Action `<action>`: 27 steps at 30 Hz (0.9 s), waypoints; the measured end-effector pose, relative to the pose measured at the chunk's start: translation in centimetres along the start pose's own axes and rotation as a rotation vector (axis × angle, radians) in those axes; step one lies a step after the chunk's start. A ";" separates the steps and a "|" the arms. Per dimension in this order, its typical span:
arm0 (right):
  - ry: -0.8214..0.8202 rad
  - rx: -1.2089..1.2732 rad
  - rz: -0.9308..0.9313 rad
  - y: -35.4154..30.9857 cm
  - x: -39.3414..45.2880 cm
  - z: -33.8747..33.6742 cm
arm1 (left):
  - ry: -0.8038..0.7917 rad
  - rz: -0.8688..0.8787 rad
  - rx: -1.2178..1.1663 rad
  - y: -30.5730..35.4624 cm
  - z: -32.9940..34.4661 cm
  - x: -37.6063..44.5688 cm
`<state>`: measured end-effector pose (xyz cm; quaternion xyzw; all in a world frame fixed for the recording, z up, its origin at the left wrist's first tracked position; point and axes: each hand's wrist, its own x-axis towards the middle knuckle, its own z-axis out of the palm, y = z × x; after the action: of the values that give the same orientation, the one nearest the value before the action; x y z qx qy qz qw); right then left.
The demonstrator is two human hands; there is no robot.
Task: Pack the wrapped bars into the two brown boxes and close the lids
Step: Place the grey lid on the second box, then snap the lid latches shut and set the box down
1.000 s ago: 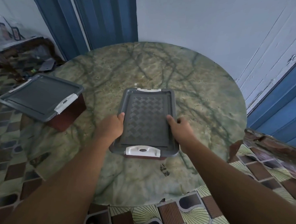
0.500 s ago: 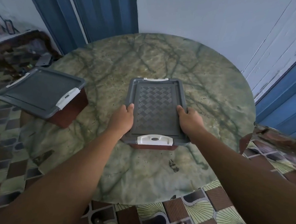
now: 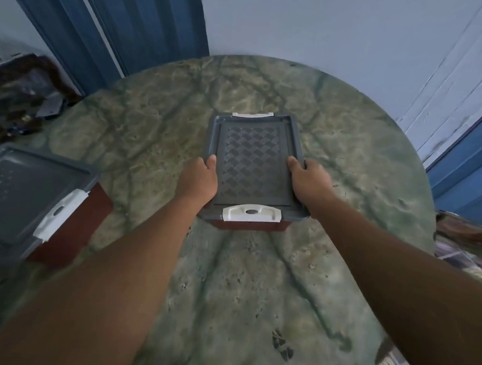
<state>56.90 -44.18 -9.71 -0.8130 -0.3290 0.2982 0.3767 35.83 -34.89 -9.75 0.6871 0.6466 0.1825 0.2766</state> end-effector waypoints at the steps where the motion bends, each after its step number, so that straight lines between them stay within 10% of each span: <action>1: 0.004 0.003 -0.001 -0.3 1.3 0.0 | 0.003 -0.001 0.005 0.5 0.3 1.2; 27: 0.095 -0.054 -0.051 -5.0 16.9 -0.8 | 0.182 -0.053 0.046 8.3 2.9 13.9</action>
<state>66.15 -29.23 -9.23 -0.8274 -0.3395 0.2405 0.3772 45.53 -21.64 -8.37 0.6564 0.6912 0.2215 0.2056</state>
